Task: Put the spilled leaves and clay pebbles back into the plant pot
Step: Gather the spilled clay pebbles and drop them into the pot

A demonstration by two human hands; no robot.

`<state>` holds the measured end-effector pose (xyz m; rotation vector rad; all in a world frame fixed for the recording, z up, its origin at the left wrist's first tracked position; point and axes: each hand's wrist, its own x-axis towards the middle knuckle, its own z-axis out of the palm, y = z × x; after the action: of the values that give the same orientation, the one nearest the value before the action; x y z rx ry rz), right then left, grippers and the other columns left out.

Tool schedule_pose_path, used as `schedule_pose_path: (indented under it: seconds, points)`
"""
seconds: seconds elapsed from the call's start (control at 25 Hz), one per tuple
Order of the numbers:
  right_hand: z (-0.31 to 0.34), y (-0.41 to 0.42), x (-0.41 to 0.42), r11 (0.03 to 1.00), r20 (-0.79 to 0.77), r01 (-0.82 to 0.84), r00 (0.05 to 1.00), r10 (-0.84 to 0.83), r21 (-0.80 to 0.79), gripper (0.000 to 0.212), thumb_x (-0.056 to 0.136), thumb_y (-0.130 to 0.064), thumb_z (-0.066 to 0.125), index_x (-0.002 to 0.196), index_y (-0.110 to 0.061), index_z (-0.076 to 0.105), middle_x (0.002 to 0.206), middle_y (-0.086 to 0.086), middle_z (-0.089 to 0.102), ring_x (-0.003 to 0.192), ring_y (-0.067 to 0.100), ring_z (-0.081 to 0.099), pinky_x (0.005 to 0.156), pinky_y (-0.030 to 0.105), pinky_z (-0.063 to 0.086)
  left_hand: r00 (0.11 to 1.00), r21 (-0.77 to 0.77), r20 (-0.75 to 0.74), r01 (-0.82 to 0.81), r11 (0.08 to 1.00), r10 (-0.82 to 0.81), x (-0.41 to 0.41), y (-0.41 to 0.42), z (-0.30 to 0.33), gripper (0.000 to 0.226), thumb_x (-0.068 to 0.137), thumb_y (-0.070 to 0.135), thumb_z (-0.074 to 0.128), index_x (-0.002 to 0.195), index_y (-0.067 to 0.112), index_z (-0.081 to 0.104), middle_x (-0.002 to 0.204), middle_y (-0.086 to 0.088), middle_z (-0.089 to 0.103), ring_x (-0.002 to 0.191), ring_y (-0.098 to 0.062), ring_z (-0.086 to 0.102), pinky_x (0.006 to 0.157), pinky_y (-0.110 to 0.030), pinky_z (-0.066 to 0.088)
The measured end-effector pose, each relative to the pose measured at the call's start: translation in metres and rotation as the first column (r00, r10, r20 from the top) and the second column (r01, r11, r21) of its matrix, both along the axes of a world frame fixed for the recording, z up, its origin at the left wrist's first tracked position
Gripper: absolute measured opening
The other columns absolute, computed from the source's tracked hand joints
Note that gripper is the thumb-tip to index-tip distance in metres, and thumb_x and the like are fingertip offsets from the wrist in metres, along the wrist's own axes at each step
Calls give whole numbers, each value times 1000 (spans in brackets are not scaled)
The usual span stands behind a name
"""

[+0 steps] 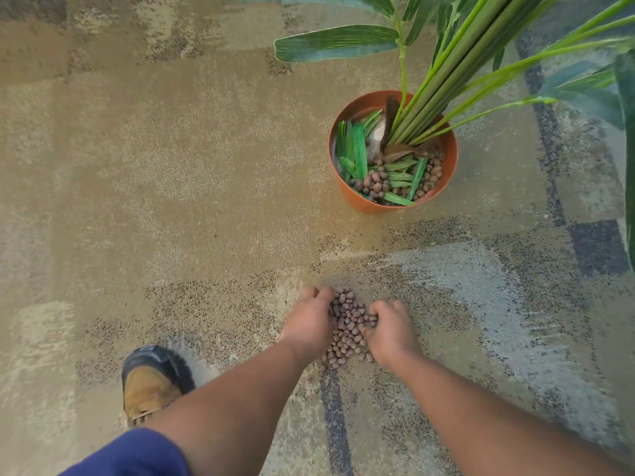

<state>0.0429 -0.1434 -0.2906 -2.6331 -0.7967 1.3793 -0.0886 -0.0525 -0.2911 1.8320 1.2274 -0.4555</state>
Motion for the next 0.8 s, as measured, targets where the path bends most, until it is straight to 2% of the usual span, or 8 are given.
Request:
schedule_pose_path:
  seconds: [0.2,0.28,0.4,0.48,0.56,0.68,0.8]
  points:
    - [-3,-1,-1,990,-24,-142,990,142,14,13,95,-12,65,102,-22,61,125,1,57,113,23,60,103,41,56,991,86,-13,133,987,-132,0,-2,-4,34,100,18,59,133,25,56,142,-3,47,117,-26,61,92,-38,61]
    - [-3,-2,-5,991,-30,-132,991,133,34,15,95,-15,67,107,-22,62,119,-2,54,111,23,61,100,40,58,980,105,-19,199,974,-198,-1,-2,-4,27,101,21,58,129,23,59,141,-3,47,114,-25,62,87,-35,62]
    - [-4,-2,-12,992,-17,-113,993,114,48,25,93,-27,72,115,-22,62,121,-4,53,110,19,61,102,36,56,965,137,-11,261,956,-262,-1,1,-3,20,103,20,53,122,20,61,131,-2,52,102,-20,62,80,-29,63]
    - [-5,-3,-15,991,-12,-121,992,122,52,14,93,-26,71,102,-25,60,123,-3,53,104,16,61,98,34,57,964,146,0,264,953,-267,0,3,-2,18,103,18,52,117,20,62,124,0,54,95,-16,58,80,-27,62]
    - [-7,-4,-16,991,-1,-124,992,124,45,20,93,-24,72,88,-29,54,121,-5,53,95,11,59,91,29,57,967,135,4,252,958,-255,3,4,-2,16,102,17,54,114,21,64,120,2,53,92,-14,58,78,-25,61]
    - [-9,0,-13,998,1,-48,999,48,51,27,90,-22,75,79,-30,52,113,-9,49,80,2,51,76,18,50,976,86,-8,219,972,-219,6,7,-2,11,99,24,64,109,23,67,121,5,50,92,-13,60,77,-21,59]
    - [-9,-2,-10,991,37,-104,994,101,85,15,89,-22,75,89,-27,61,107,-12,43,88,9,52,89,23,53,985,70,-31,170,983,-168,9,5,-3,5,98,26,66,103,25,68,128,4,51,93,-13,58,77,-20,59]
